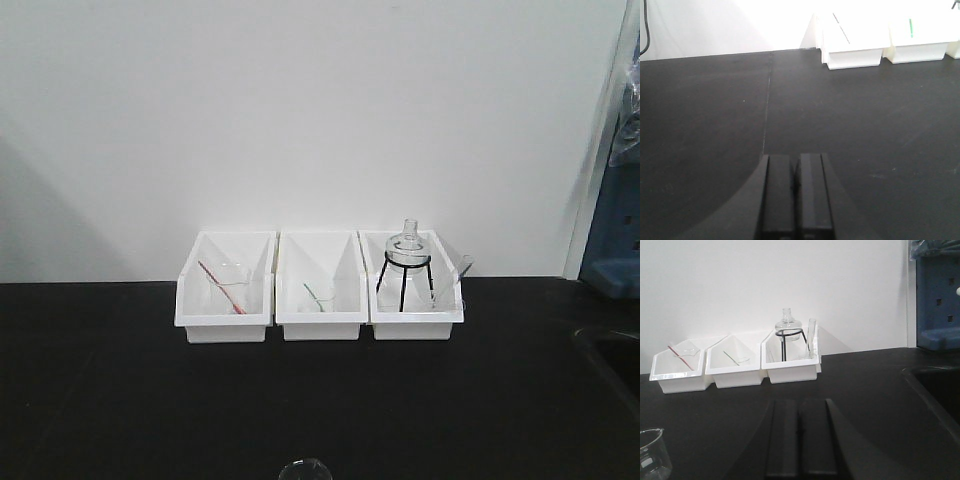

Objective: Pick beaker and place in left cabinet

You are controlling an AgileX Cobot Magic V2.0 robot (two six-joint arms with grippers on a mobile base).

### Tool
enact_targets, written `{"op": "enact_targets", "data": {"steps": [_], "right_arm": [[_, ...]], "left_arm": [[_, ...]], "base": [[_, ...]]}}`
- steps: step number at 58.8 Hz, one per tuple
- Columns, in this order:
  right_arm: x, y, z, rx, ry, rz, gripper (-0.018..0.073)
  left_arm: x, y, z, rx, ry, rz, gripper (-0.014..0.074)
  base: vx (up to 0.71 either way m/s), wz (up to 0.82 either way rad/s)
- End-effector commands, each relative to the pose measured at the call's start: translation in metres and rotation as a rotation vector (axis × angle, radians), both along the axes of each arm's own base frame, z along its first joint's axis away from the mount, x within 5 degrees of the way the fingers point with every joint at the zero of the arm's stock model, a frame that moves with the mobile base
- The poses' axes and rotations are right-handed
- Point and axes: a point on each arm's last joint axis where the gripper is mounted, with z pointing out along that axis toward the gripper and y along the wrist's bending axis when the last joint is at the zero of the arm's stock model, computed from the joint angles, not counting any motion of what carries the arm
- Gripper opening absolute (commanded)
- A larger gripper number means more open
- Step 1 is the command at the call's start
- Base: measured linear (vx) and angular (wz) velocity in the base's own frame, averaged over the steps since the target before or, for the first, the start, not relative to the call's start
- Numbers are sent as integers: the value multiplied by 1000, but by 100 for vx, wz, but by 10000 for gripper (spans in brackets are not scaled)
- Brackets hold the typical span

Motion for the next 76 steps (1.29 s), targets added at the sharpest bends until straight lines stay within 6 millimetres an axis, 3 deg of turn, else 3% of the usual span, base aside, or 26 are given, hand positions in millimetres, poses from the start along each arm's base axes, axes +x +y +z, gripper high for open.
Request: {"op": "enact_targets", "data": {"steps": [1,18,23,31,38,48,57,66,76], "right_arm": [[-1,0,6,-4,-89,-3,-8],[-2,0,11,-16,-140,-4,-8],[-5,0,26,-7,-234,-5,-8],[-9,0,74,-84,-302,-18,-8],[14,2,120,-172,-247,-27,-8],[73,7,155,-156,-120,-14,-8],[109,10,151,-117,-12,-7,-8],[128,11,139,-67,56,-6,20],[133,12,134,-71,85,-5,173]], "left_arm": [[0,-1,12,-10,-102,-14,3],[0,-1,12,-10,-102,-14,3],[0,-1,12,-10,-102,-14,3],[0,-1,12,-10,-102,-14,3],[0,-1,12,-10,-102,-14,3],[0,-1,12,-10,-102,-14,3],[0,-1,12,-10,-102,-14,3],[0,-1,12,-10,-102,-14,3],[0,-1,12,-10,-102,-14,3]], "base": [[0,0],[0,0],[0,0],[0,0],[0,0],[0,0],[0,0],[0,0],[0,0]]}}
